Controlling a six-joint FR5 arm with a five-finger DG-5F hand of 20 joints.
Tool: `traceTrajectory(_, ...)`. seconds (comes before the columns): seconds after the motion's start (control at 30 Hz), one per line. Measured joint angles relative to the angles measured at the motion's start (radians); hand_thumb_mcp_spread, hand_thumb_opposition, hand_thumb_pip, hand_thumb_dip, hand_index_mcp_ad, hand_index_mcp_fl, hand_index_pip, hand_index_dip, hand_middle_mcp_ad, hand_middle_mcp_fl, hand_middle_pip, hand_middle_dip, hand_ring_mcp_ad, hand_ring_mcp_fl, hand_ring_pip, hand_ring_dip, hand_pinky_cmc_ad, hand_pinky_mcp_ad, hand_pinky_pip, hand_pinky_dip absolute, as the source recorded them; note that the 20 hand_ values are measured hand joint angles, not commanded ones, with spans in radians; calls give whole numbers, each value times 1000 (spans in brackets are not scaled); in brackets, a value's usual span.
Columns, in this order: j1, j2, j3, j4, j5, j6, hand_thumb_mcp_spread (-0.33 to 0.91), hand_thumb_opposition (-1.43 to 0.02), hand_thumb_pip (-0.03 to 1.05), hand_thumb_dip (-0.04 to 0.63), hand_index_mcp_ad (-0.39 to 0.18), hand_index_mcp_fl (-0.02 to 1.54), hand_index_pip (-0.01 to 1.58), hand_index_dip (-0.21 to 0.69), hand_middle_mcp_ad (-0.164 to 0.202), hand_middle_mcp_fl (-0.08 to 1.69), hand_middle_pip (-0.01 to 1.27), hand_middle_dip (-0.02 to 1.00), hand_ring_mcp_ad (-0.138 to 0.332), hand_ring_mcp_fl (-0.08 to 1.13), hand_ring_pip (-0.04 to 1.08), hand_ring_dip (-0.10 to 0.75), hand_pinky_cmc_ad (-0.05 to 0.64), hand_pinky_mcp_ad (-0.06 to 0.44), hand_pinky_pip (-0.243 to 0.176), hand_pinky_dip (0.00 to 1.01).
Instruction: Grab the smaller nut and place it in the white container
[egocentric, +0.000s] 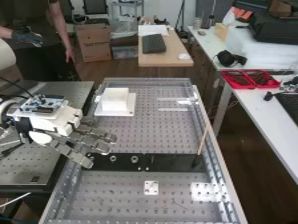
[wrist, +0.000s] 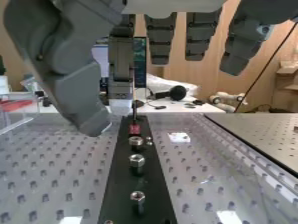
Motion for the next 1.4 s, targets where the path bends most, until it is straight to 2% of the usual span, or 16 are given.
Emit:
traceTrajectory(0.17, 0, -20, -2, 14, 3, 3, 387, -845, 782, 222, -120, 21, 1553, 145, 72, 58, 138, 206, 162, -3, 84, 75, 401, 312, -75, 183)
traceTrajectory(0.43, -3, -54, -1, 40, -1, 6, 405, -845, 764, 223, -126, 54, 1557, 188, 72, 54, 138, 208, 155, -3, 82, 79, 379, 309, -59, 180)
traceTrajectory(0.7, -3, -81, -11, 83, 4, -7, 435, -845, 756, 220, -129, 87, 1553, 192, 72, 54, 138, 222, 154, -3, 82, 75, 384, 314, -58, 180)
traceTrajectory(1.1, 6, -116, -40, 150, 48, 22, 435, -845, 756, 220, -133, 80, 1553, 192, 72, 54, 138, 222, 147, -3, 82, 79, 370, 298, -52, 178)
traceTrajectory(1.4, -4, -142, -40, 177, 50, 24, 431, -840, 756, 220, -133, 35, 1553, 192, 72, 54, 134, 222, 147, -3, 82, 79, 368, 295, -52, 178)
